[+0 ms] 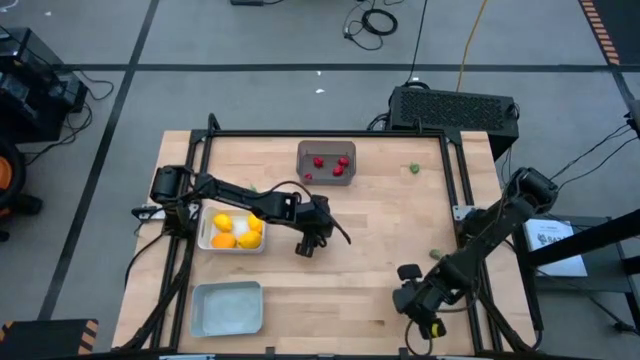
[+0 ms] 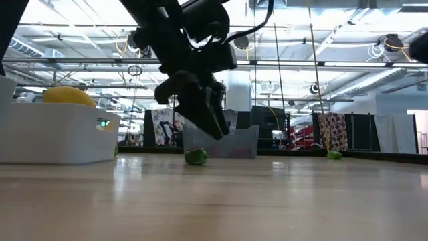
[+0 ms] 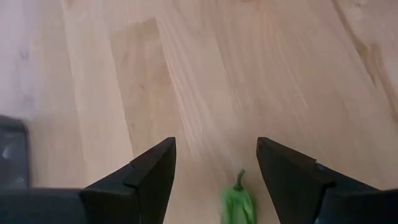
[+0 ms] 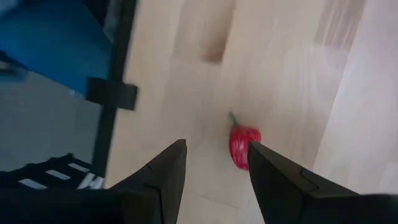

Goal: Sort produce into baskets
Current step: Put the red chili pepper into the black transparent bin

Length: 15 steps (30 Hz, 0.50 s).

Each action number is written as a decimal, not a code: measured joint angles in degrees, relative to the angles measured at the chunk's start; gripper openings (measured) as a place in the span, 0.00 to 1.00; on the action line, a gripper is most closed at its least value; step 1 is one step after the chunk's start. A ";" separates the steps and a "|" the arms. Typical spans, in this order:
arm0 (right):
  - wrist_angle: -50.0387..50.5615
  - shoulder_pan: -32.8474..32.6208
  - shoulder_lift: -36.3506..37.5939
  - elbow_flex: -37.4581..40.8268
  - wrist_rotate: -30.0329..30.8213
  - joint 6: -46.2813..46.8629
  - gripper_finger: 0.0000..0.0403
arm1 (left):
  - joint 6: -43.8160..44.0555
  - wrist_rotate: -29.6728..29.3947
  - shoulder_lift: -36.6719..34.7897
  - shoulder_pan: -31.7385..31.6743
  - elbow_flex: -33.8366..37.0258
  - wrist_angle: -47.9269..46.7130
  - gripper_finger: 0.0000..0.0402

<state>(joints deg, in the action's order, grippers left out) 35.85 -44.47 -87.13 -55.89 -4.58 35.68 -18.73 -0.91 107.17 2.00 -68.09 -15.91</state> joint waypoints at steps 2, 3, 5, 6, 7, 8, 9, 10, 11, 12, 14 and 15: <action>-0.47 -0.37 -1.13 0.79 -0.02 1.56 0.40 | -0.81 0.02 -0.02 0.00 0.46 2.02 0.57; -0.52 -0.63 -1.68 0.94 -0.04 2.01 0.40 | -1.22 0.02 -0.02 0.00 0.62 2.61 0.57; -0.60 -0.76 -2.36 0.95 0.03 2.45 0.40 | -1.77 0.04 -0.02 0.00 0.76 3.40 0.57; -0.75 -0.76 -2.63 0.95 0.21 2.47 0.40 | -2.06 0.06 -0.02 -0.07 0.76 3.71 0.57; -0.85 -0.76 -2.88 0.95 0.22 2.60 0.40 | -2.57 0.09 -0.04 -0.11 0.76 3.79 0.57; -0.81 -0.76 -3.34 0.95 0.23 2.63 0.40 | -2.91 0.08 -0.04 -0.11 0.76 3.79 0.57; -0.64 -0.76 -3.84 0.95 0.30 3.03 0.41 | -3.17 0.07 -0.04 -0.15 0.76 3.77 0.57; -0.19 -0.76 -4.55 0.95 0.28 3.76 0.42 | -3.22 0.09 -0.04 -0.15 0.76 3.81 0.57; 0.26 -0.76 -5.27 0.95 0.30 4.36 0.43 | -3.22 0.09 -0.04 -0.15 0.76 3.95 0.57; 0.63 -0.76 -6.04 0.95 0.14 5.00 0.44 | -3.22 0.09 -0.04 -0.15 0.76 4.16 0.57; 0.74 -0.74 -7.61 0.95 0.14 5.77 0.48 | -3.22 0.14 -0.04 -0.15 0.76 4.43 0.57; 0.70 -0.65 -8.32 0.95 0.17 6.03 0.50 | -3.22 0.15 -0.04 -0.15 0.76 4.54 0.57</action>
<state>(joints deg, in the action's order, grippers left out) 36.56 -45.12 -95.45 -54.94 -4.40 41.72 -21.96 -0.75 107.13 1.85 -67.33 -11.37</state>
